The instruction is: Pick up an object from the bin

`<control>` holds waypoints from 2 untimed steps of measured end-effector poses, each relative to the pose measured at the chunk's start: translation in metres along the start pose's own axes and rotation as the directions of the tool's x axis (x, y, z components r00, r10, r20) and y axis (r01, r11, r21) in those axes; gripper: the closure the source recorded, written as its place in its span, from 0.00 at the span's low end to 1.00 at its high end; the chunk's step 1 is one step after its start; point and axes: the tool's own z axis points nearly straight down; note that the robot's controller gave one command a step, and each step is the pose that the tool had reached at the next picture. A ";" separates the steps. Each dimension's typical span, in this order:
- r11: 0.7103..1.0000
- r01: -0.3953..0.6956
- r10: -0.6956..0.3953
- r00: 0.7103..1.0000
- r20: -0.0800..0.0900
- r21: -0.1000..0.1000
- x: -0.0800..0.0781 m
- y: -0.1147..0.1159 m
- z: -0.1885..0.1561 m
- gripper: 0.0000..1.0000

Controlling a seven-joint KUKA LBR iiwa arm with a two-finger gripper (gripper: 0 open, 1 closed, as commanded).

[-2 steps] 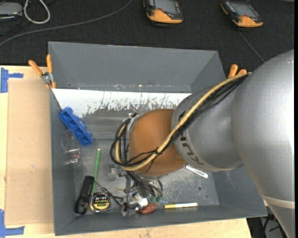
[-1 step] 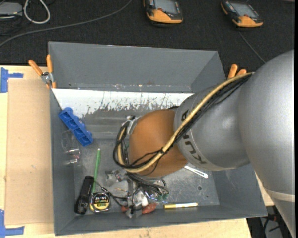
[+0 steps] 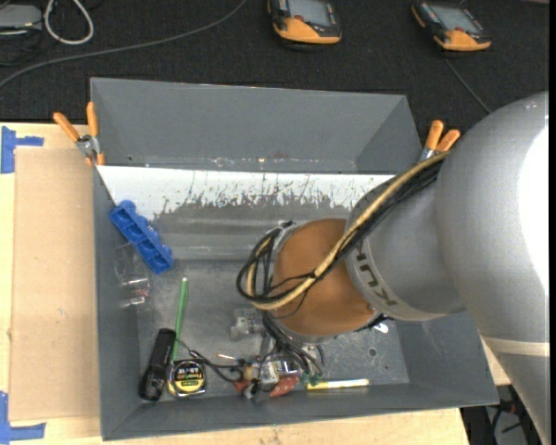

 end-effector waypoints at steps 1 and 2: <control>0.929 0.369 -0.369 0.929 -0.012 -0.004 0.002 -0.005 0.008 1.00; 0.915 0.403 -0.403 0.915 -0.013 -0.006 0.002 -0.003 0.007 1.00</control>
Offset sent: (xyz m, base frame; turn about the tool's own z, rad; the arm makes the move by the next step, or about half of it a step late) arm 0.0000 0.0000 0.0000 0.0000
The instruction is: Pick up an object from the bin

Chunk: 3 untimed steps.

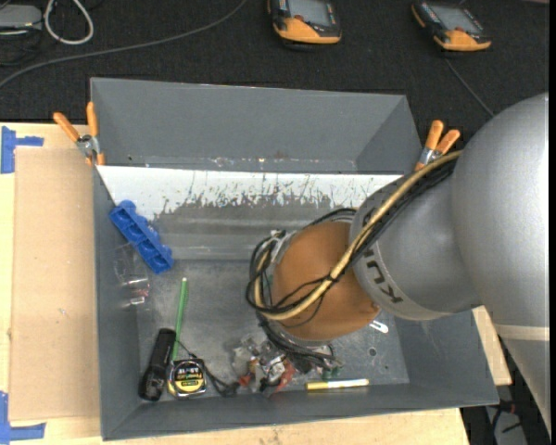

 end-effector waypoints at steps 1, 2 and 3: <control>1.000 -0.003 0.003 1.000 0.000 0.000 0.000 0.000 0.000 1.00; 1.000 -0.003 0.003 1.000 -0.005 -0.002 0.002 0.001 -0.023 1.00; 1.000 -0.005 0.005 1.000 -0.007 -0.003 0.002 0.002 -0.056 1.00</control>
Offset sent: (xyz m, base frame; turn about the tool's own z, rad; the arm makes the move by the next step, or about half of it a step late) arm 0.0001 -0.0001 0.0448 0.0021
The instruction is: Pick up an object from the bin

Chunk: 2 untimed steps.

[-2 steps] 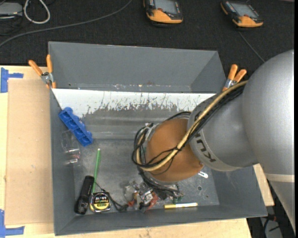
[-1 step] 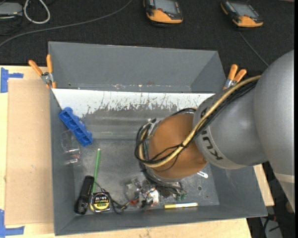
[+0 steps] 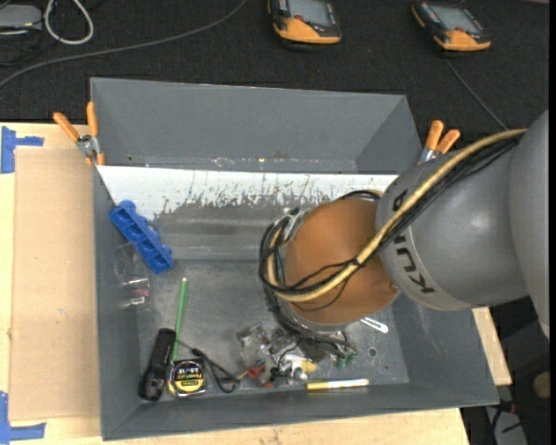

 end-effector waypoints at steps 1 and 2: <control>1.000 -0.001 0.001 1.000 -0.005 -0.002 0.001 0.001 -0.034 1.00; 1.000 -0.001 0.001 1.000 0.001 0.000 0.000 0.001 -0.069 1.00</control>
Offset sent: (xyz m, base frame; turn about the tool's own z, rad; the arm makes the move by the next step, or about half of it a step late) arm -0.0013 0.0001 0.0477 0.0009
